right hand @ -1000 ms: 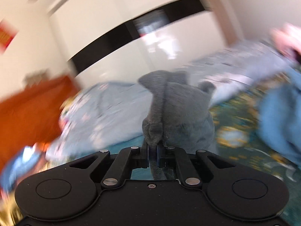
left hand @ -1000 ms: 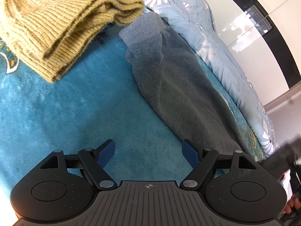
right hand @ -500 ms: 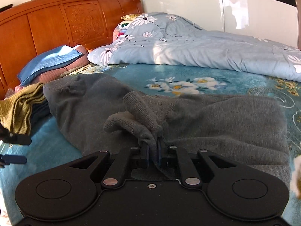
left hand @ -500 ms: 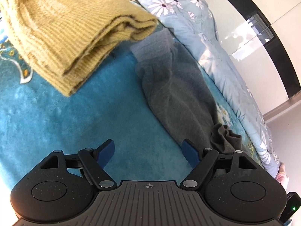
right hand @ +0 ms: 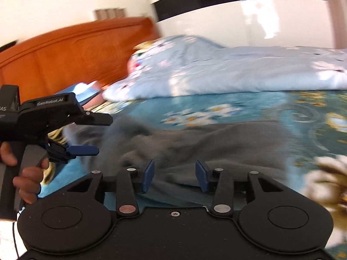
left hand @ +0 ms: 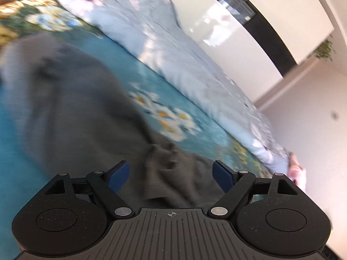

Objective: Fold clothes
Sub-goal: 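Grasp the grey cuff end with the left tool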

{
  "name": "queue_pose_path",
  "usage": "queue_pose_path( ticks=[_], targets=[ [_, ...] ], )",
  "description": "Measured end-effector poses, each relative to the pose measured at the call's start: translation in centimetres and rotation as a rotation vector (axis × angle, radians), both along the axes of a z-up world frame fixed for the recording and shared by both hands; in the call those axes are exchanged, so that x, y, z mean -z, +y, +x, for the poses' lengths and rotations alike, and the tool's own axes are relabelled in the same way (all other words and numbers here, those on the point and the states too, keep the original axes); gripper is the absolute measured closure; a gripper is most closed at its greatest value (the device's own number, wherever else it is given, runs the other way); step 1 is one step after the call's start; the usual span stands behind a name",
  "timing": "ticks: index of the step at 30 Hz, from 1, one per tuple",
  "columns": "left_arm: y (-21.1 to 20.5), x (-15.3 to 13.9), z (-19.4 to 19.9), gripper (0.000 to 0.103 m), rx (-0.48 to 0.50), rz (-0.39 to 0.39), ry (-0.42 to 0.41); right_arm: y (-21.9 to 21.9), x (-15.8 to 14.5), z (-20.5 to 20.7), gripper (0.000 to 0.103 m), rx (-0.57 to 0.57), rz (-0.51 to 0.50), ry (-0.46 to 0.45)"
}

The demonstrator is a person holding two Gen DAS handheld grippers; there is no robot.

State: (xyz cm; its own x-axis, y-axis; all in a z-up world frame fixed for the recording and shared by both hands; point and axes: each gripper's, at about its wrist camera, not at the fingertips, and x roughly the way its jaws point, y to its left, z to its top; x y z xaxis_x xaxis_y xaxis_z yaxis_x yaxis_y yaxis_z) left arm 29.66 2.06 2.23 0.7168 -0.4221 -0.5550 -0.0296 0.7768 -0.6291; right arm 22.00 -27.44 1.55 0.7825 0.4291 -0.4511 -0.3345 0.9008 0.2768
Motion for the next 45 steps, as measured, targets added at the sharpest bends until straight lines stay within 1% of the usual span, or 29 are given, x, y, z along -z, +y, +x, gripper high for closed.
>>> queue_pose_path(
  ticks=[4,7,9,10,11,15,17,18,20,23,25,27,29,31,33,34,35,38,40,45],
  targets=[
    [-1.9,2.3,1.6,0.020,0.006,0.001,0.090,-3.2,0.6,-0.9,0.056,0.082,0.021,0.031],
    [-2.0,3.4,1.5,0.020,-0.017,-0.044,0.120,-4.7,1.5,-1.3,0.056,0.130,0.026,0.062],
    [-1.8,3.6,1.5,0.021,-0.026,-0.071,0.110,-5.5,2.0,-1.6,0.056,0.152,0.038,0.070],
    [-2.0,3.4,1.8,0.025,-0.027,-0.065,0.100,-5.9,2.2,-1.7,0.056,0.163,0.043,0.073],
    [-2.2,3.1,2.0,0.029,-0.029,-0.050,0.090,-6.1,2.3,-1.7,0.056,0.173,0.048,0.073],
    [-2.5,1.5,2.4,0.028,-0.076,0.066,0.045,-7.3,2.7,-2.1,0.056,0.213,0.081,0.069],
    [-1.9,0.7,1.7,0.028,-0.127,0.088,0.010,-7.9,2.7,-2.4,0.056,0.229,0.093,0.062],
    [-1.7,0.3,1.3,0.028,-0.137,0.086,-0.013,-8.0,2.7,-2.5,0.055,0.234,0.093,0.060],
    [-1.8,-0.1,1.2,0.025,-0.101,0.061,-0.032,-8.1,2.7,-2.5,0.055,0.241,0.094,0.065],
    [-2.5,0.6,1.9,0.025,-0.058,0.035,0.011,-8.0,3.0,-2.4,0.054,0.248,0.107,0.076],
    [-2.8,1.6,1.9,0.025,-0.054,0.011,0.050,-7.9,2.9,-2.4,0.054,0.245,0.119,0.069],
    [-3.0,2.3,1.6,0.025,-0.049,-0.019,0.064,-7.7,2.9,-2.5,0.054,0.243,0.109,0.063],
    [-3.2,2.3,1.5,0.025,-0.042,-0.015,0.052,-7.6,2.9,-2.6,0.054,0.244,0.094,0.060],
    [-3.5,1.7,1.3,0.028,-0.051,0.013,0.020,-7.8,2.9,-2.6,0.054,0.254,0.093,0.063],
    [-3.7,1.1,1.3,0.028,-0.060,0.040,-0.009,-8.2,2.9,-2.7,0.054,0.267,0.101,0.064],
    [-3.8,0.8,1.3,0.028,-0.056,0.041,-0.018,-8.4,2.9,-2.7,0.054,0.273,0.105,0.064],
    [-3.8,0.7,1.3,0.028,-0.049,0.028,-0.024,-8.6,2.9,-2.8,0.054,0.278,0.107,0.063],
    [-4.1,1.1,1.5,0.027,-0.021,-0.006,-0.001,-8.8,3.0,-2.9,0.054,0.285,0.104,0.067],
    [-4.2,1.9,1.6,0.028,-0.026,-0.010,0.035,-8.9,3.2,-2.8,0.054,0.291,0.108,0.074],
    [-3.3,4.0,1.0,0.028,-0.077,-0.128,0.095,-8.7,3.3,-2.9,0.053,0.286,0.113,0.078]
  ],
)
